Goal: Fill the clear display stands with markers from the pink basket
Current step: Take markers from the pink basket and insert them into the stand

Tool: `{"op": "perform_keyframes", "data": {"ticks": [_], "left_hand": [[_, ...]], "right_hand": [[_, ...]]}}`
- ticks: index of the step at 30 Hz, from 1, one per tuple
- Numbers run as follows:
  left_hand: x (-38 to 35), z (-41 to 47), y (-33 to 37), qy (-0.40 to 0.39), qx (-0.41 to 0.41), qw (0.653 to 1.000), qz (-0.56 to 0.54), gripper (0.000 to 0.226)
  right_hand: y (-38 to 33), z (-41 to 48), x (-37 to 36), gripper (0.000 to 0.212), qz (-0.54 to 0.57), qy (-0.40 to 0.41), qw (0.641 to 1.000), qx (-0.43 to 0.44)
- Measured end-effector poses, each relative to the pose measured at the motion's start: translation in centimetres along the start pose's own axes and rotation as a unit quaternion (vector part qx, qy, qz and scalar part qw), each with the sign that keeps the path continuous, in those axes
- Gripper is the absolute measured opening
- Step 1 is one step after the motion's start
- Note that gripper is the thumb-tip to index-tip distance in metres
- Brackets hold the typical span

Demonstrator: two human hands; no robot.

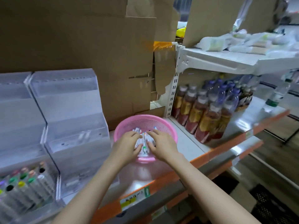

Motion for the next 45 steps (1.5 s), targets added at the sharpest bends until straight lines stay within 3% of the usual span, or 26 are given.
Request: {"op": "perform_keyframes", "data": {"ticks": [7, 12, 15, 23, 31, 36, 42, 45], "left_hand": [[-3.0, 4.4, -0.2, -0.026, 0.085, 0.996, 0.03, 0.034], [-3.5, 5.6, -0.3, -0.066, 0.152, 0.983, 0.076, 0.032], [-3.6, 5.7, -0.4, -0.072, 0.171, 0.982, 0.037, 0.032], [-3.5, 5.4, -0.4, -0.089, 0.198, 0.976, -0.007, 0.042], [-3.9, 6.0, -0.7, -0.133, 0.251, 0.958, -0.05, 0.044], [-3.9, 5.6, -0.6, -0.111, 0.221, 0.968, -0.042, 0.017], [-3.2, 5.5, -0.1, -0.057, 0.244, 0.964, -0.09, 0.005], [-3.1, 5.4, -0.3, -0.019, 0.246, 0.96, -0.133, 0.034]], "right_hand": [[2.7, 3.9, -1.5, 0.038, -0.032, -0.079, 0.996, 0.03], [3.5, 5.3, -1.8, 0.039, -0.007, -0.066, 0.997, 0.036], [3.7, 5.3, -2.0, 0.045, -0.012, -0.06, 0.998, 0.021], [3.7, 5.1, -2.1, 0.037, -0.035, -0.061, 0.997, 0.017], [4.4, 5.3, -2.3, 0.036, 0.037, -0.08, 0.996, -0.011], [4.4, 5.3, -2.8, 0.026, 0.06, -0.049, 0.997, -0.022], [4.4, 5.3, -2.5, 0.03, 0.115, -0.027, 0.992, -0.045], [4.4, 5.2, -2.3, 0.03, 0.125, -0.01, 0.991, -0.045]]}}
Point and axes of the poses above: each hand's wrist, its own z-axis towards the middle knuckle, its own x-axis out of the back of the hand, y = z × x, the point moved 1 cm from there along z, towards the middle knuckle, and after that the axes turned 12 degrees about x, right-handed, at the moved point
